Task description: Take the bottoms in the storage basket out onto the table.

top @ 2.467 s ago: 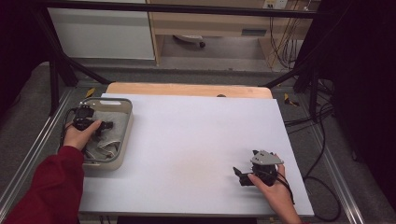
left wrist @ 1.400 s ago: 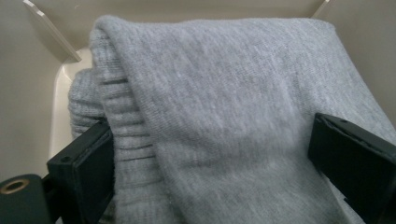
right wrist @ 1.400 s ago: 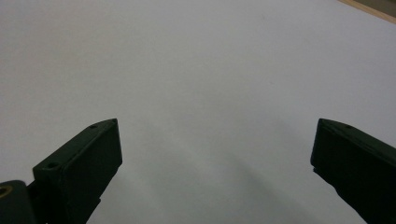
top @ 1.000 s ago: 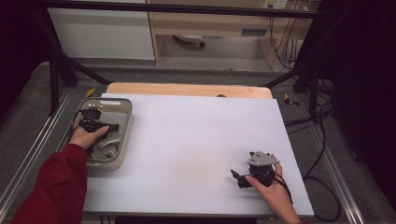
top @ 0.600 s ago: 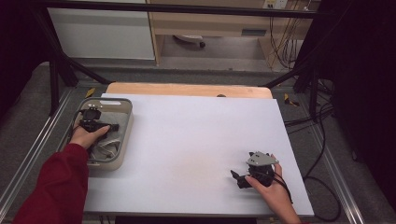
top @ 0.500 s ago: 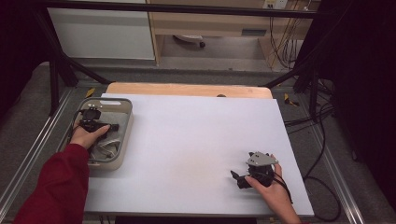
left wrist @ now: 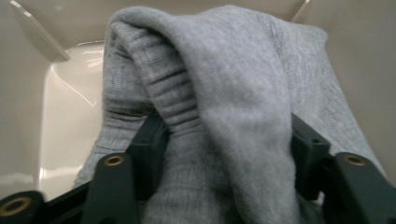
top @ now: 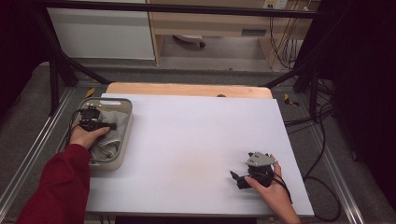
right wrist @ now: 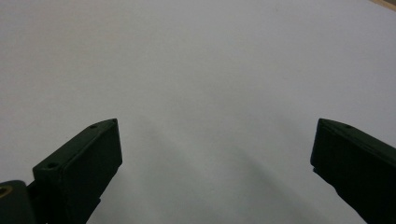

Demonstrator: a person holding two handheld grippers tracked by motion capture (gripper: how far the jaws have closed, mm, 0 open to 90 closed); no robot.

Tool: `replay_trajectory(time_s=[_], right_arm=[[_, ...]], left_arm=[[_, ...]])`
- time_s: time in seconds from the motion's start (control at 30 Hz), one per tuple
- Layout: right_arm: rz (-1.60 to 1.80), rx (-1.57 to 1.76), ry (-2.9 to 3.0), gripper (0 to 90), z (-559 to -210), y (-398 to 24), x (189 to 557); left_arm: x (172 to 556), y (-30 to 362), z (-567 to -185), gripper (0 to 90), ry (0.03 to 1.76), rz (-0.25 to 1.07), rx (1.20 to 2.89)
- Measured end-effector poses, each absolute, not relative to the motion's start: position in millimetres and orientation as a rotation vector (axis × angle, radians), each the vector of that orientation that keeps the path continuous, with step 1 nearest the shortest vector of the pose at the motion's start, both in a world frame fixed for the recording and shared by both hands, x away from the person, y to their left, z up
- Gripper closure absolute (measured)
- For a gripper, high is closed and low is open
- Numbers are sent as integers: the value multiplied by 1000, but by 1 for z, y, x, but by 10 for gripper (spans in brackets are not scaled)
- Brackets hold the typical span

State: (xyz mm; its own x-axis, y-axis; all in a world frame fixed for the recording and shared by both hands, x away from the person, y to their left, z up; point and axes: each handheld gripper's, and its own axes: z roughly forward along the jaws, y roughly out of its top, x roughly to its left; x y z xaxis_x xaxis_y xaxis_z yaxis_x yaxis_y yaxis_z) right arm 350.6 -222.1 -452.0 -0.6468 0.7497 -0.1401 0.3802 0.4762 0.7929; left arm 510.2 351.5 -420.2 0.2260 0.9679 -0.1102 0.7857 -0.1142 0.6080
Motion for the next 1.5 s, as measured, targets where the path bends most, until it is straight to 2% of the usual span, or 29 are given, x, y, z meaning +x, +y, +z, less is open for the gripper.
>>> replay_trajectory(time_s=[0.23, 0.27, 0.93, 1.03, 1.5], right_arm=[[1040, 937, 2249, 25, -452, -223, 351], [1040, 934, 2248, 25, -452, -223, 351], [1047, 934, 2240, 25, -451, -223, 350], [1047, 933, 2238, 25, -451, -223, 350], [1045, 932, 2238, 25, -451, -223, 350]], left_arm=[[507, 351, -416, 679, 1585, 362, 1926], [506, 351, -414, 688, 1581, 368, 1921], [478, 355, -336, 714, 1374, 499, 1694], [474, 355, -329, 715, 1337, 532, 1676], [462, 358, -312, 716, 1264, 536, 1585]])
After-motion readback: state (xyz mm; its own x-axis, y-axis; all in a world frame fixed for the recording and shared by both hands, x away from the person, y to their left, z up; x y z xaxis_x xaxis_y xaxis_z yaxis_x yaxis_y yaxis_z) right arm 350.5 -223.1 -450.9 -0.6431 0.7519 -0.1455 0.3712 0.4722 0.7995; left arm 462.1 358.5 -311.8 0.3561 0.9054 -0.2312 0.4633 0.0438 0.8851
